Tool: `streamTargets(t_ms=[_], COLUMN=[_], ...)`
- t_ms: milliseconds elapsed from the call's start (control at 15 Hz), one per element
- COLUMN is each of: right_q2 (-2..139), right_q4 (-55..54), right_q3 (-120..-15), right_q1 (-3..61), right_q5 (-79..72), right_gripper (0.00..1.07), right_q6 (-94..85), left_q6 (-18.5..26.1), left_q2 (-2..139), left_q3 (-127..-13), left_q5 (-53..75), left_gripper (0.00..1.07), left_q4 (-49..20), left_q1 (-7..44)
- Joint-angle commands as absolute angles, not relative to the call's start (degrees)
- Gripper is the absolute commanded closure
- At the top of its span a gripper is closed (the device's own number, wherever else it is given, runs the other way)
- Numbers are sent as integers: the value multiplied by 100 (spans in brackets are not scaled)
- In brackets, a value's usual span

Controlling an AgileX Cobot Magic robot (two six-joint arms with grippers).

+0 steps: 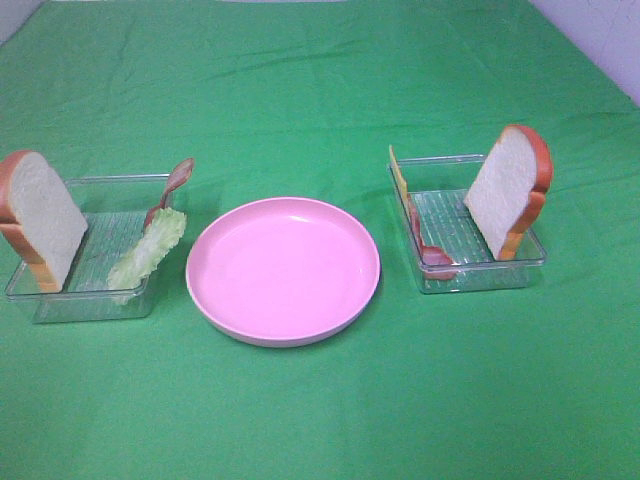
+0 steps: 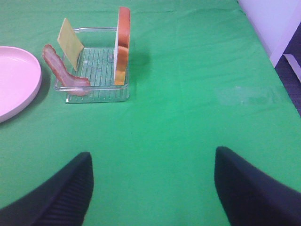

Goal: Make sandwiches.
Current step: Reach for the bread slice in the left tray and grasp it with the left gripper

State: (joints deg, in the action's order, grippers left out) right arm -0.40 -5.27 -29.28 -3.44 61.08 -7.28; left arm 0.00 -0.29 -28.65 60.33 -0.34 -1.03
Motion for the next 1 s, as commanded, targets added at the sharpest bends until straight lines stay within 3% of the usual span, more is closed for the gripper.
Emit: streamTargets(t_ms=[67, 1000], right_q2=[-115, -115], right_q4=[-521, -521], right_q3=[-2905, -2905], right_q1=[-367, -367], right_q5=[6068, 6068], right_gripper=[38, 38], right_q6=[-785, -785], left_q6=[34, 34], left_q2=[-155, -155], left_q3=[-2853, -2853], left_q5=[5976, 5976], left_gripper=[26, 26], left_q4=[-80, -80], left_q1=[-97, -97])
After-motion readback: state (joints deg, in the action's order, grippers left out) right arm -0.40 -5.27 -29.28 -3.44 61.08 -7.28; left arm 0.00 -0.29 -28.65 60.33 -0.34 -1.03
